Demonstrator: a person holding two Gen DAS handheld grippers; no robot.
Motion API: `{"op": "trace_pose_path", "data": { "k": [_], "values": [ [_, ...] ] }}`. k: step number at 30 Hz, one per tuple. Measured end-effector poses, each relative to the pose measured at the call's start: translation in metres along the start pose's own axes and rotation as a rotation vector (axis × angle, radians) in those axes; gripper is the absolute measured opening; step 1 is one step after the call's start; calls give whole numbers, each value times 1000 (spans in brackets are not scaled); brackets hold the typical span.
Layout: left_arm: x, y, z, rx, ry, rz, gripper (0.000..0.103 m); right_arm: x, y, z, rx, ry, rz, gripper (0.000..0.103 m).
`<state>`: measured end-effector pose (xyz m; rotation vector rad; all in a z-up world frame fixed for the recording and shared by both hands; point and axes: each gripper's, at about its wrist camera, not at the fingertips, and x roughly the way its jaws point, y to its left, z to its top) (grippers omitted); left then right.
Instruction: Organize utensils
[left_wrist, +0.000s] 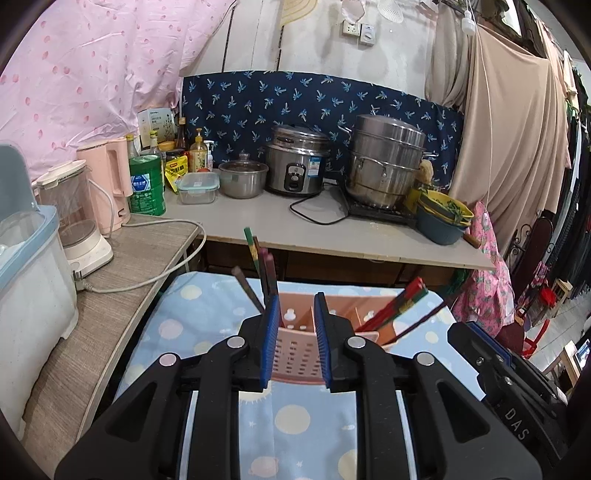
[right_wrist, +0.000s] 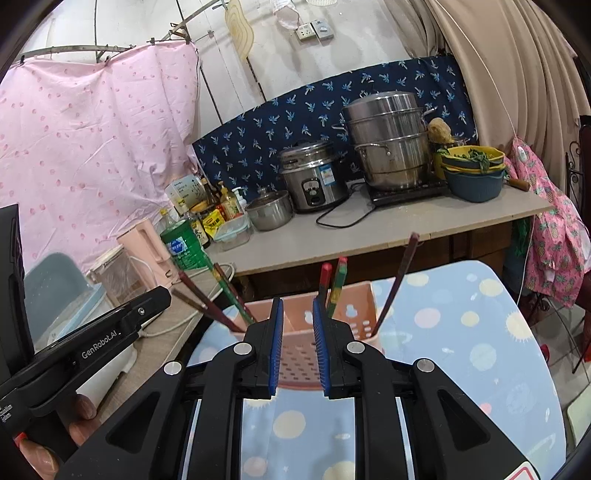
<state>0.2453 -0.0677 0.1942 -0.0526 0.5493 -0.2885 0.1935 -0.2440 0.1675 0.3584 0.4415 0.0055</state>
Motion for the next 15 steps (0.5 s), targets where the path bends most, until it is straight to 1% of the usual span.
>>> {"op": "trace_pose_path", "data": {
  "k": [10, 12, 15],
  "values": [
    [-5, -1, -38, 8, 63, 10, 20, -11, -1, -39, -21, 52, -33, 17],
    [-6, -1, -45, 12, 69, 14, 25, -13, -3, -47, -16, 66, -36, 17],
    [-8, -2, -55, 16, 78, 20, 29, -14, -5, -56, -15, 82, -43, 17]
  ]
}}
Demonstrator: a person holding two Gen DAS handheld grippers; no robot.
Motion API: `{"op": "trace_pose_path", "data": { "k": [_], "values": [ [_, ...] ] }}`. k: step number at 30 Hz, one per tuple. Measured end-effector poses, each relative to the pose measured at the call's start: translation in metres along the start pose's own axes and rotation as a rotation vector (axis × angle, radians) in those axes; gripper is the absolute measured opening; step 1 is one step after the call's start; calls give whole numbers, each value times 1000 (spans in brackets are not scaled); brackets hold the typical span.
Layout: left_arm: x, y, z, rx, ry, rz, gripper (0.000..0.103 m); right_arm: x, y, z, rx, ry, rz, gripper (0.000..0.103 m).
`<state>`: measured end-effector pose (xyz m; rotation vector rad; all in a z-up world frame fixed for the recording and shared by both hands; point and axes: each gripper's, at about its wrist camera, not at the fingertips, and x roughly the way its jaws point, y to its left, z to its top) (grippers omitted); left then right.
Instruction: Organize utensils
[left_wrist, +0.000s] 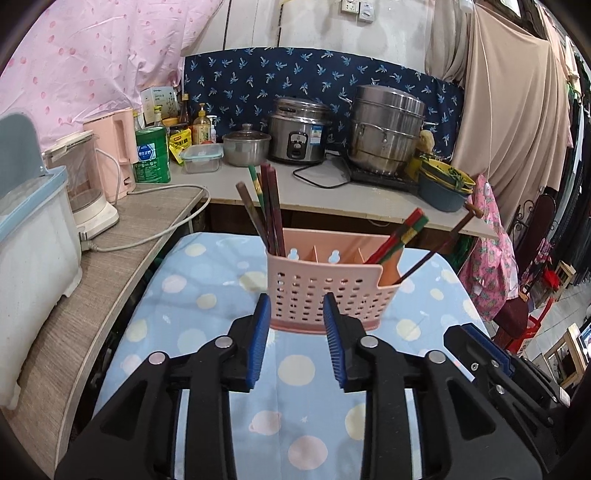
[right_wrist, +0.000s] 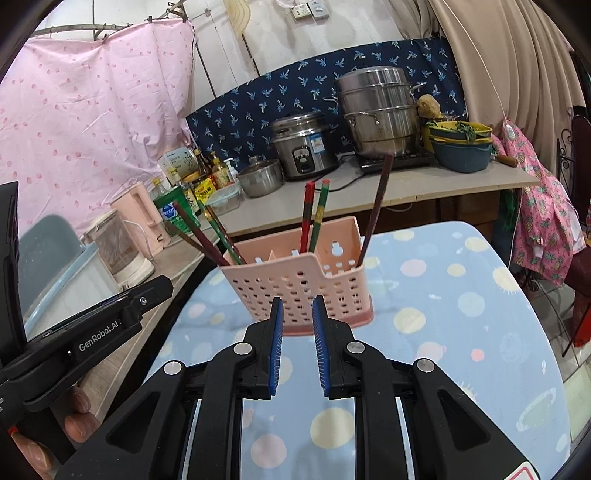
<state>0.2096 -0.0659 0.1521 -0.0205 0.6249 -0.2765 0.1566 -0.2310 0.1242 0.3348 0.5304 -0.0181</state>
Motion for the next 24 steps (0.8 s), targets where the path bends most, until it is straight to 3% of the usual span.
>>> {"op": "trace_pose_path", "data": {
  "k": [8, 19, 24],
  "values": [
    [0, -1, -25, 5, 38, 16, 34, -5, 1, -22, -31, 28, -30, 18],
    [7, 1, -56, 15, 99, 41, 37, -7, -9, -46, -46, 69, -75, 33],
    [9, 3, -66, 14, 109, 57, 49, -6, -10, -52, -65, 83, -97, 39]
  ]
}}
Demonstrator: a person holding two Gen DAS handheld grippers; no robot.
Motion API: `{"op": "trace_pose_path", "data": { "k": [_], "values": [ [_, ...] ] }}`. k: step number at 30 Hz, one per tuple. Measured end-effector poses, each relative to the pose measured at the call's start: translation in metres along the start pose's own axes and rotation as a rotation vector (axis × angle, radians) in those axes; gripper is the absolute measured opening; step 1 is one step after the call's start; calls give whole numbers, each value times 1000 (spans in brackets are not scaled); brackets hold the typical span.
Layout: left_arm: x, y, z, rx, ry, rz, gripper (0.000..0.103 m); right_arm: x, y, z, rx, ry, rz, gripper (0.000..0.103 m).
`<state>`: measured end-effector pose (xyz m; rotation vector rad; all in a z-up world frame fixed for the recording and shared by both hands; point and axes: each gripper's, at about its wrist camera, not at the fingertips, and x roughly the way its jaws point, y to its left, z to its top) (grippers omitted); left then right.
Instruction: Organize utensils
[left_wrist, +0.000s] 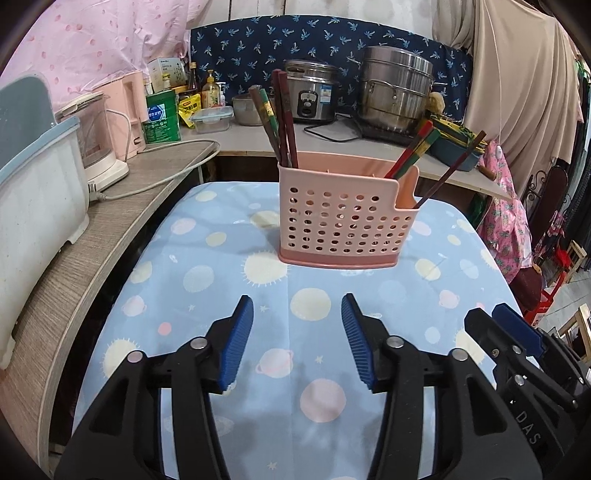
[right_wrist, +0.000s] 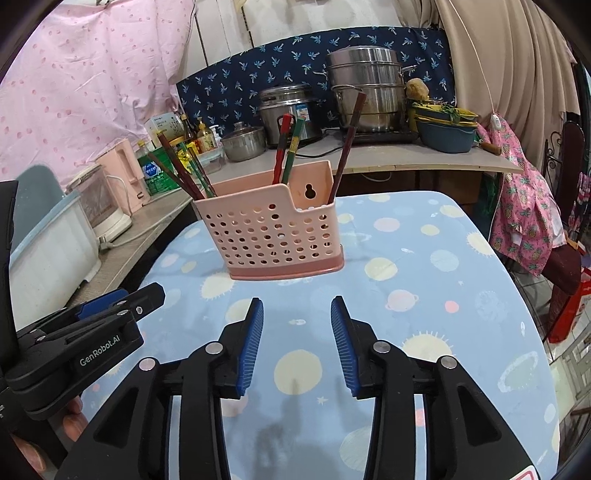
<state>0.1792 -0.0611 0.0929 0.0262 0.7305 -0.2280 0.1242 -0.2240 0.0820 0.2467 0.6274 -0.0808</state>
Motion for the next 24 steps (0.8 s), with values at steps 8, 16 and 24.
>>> {"op": "trace_pose_path", "data": {
  "k": [8, 16, 24],
  "values": [
    [3, 2, -10, 3, 17, 33, 65, 3, -2, -9, -4, 25, -10, 49],
    [5, 7, -14, -4, 27, 56, 78, 5, 1, -14, -28, 33, -32, 69],
    [8, 10, -17, -10, 37, 75, 89, 9, 0, -16, -35, 52, -47, 82]
  ]
}}
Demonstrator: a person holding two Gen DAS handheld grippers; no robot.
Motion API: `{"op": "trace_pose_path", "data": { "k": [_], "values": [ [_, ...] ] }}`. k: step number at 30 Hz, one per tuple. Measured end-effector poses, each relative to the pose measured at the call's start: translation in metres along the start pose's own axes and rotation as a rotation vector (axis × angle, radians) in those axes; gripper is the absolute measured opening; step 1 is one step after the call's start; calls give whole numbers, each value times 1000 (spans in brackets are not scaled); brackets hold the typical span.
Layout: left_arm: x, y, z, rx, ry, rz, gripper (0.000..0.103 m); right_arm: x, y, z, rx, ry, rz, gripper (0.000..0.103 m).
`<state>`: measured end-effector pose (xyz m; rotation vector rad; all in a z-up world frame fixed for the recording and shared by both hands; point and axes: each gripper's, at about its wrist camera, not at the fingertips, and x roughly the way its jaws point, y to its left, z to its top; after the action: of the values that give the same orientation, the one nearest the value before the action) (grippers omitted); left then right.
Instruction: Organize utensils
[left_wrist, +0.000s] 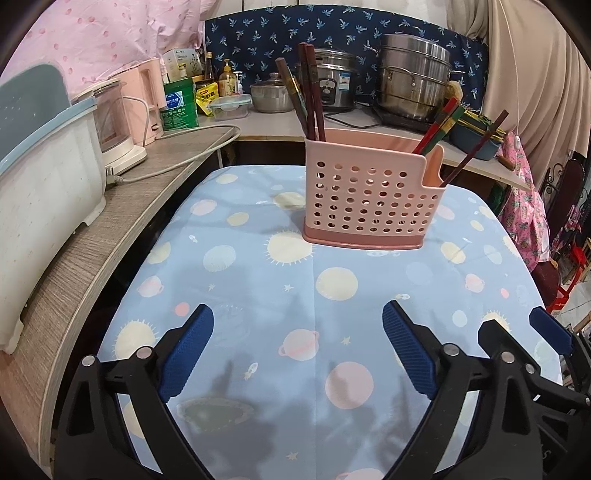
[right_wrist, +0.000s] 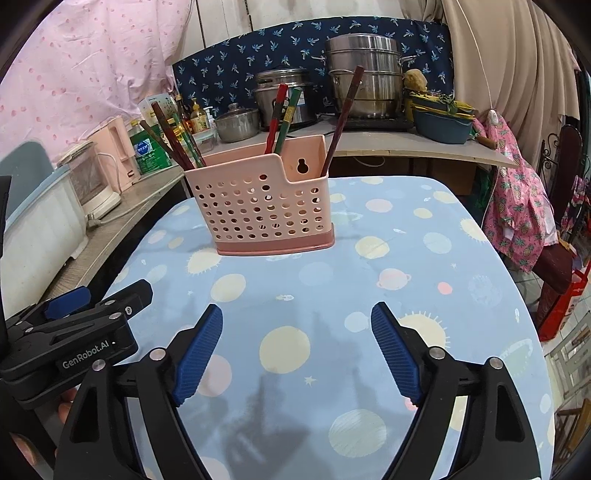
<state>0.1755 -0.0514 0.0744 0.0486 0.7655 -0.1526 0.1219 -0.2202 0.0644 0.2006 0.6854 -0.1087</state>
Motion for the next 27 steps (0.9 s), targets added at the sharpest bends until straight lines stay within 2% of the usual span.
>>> {"op": "trace_pose_path", "data": {
  "k": [10, 13, 27],
  "values": [
    [6, 3, -3, -6, 19, 12, 92, 6, 2, -5, -7, 28, -12, 87],
    [8, 4, -3, -5, 22, 18, 93, 7, 2, -5, -8, 28, -20, 96],
    [14, -2, -3, 24, 25, 46, 93, 15, -2, -3, -5, 39, -50, 96]
  ]
}}
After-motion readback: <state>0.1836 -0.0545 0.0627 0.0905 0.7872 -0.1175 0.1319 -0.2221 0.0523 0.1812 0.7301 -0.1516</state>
